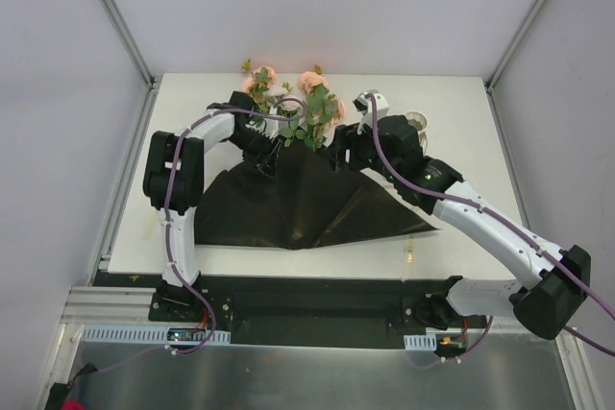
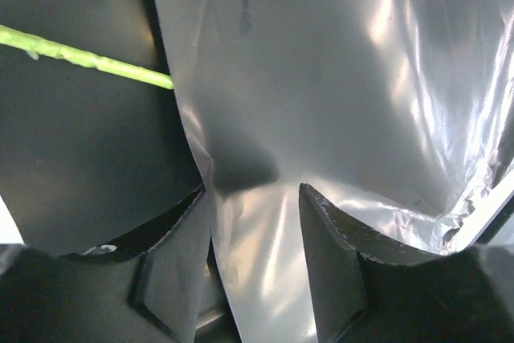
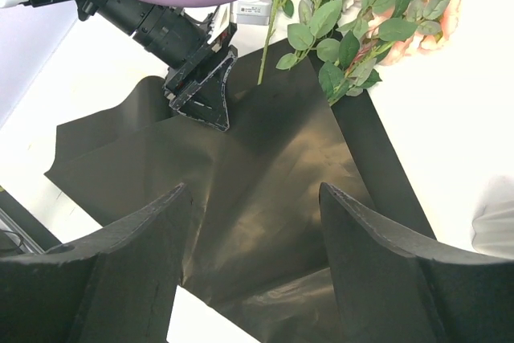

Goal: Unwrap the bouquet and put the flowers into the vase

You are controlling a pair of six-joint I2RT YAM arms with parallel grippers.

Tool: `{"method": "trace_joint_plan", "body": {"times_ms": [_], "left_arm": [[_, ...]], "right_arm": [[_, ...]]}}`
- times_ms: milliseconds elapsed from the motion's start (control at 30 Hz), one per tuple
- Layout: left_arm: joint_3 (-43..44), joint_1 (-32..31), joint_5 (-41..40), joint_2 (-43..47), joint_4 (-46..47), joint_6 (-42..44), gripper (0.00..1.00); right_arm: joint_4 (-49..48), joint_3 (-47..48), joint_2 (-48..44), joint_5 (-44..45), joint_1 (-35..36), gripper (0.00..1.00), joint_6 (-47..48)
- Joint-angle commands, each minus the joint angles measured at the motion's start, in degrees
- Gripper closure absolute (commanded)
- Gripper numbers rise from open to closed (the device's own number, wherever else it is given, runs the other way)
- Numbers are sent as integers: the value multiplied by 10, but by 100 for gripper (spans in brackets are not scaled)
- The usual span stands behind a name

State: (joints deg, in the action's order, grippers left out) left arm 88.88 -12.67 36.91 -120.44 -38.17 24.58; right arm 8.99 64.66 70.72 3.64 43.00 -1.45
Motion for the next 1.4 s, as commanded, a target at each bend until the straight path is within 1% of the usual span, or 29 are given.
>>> {"method": "trace_joint_plan", "body": {"times_ms": [0,33,67,167,200,300,467,500,600,733,800,833,900,933,967,1000,1067,1233,1367], "left_arm": [[-8,-8,10,25,-17,21,59],[-11,-7,11,32,-18,22,62],[-14,-8,9,47,-18,21,69],[-22,-8,7,76,-18,24,80],[-24,-7,6,83,-19,24,82],[-30,-10,-1,113,-18,25,83],[-40,-15,-1,162,-18,19,91],[-42,-17,-1,170,-18,19,95],[-58,-24,4,208,-19,18,100],[-90,-32,18,276,-22,12,100],[-113,-39,18,295,-23,13,100],[-119,-45,12,299,-23,15,88],[-126,-45,5,292,-23,17,53],[-125,-45,-2,275,-22,18,43],[-118,-44,-8,263,-23,19,25],[-113,-44,-10,252,-23,20,20],[-90,-44,-6,214,-22,18,13],[-20,-39,-11,117,-22,17,13],[9,-38,-18,73,-22,32,13]], "right_arm": [[-22,-1,-22,0,3,32,-2],[-23,-1,-20,-1,2,33,-1],[-25,0,-20,-3,2,33,-2],[-28,1,-17,-7,4,33,-5],[-29,2,-18,-7,4,33,-5],[-28,6,-19,-8,5,33,0],[-10,21,-19,0,6,33,10],[-7,23,-21,5,5,33,10],[10,38,-27,28,4,33,40],[36,61,-30,31,-9,33,56],[40,67,-30,29,-16,33,59],[44,69,-27,28,-20,33,59],[45,66,-26,21,-22,33,58],[45,62,-24,20,-21,32,58],[44,58,-23,18,-21,32,55],[43,55,-23,18,-22,32,51],[39,42,-27,18,-22,32,50],[31,28,-34,19,-21,32,47],[24,20,-34,16,-22,32,44]]}}
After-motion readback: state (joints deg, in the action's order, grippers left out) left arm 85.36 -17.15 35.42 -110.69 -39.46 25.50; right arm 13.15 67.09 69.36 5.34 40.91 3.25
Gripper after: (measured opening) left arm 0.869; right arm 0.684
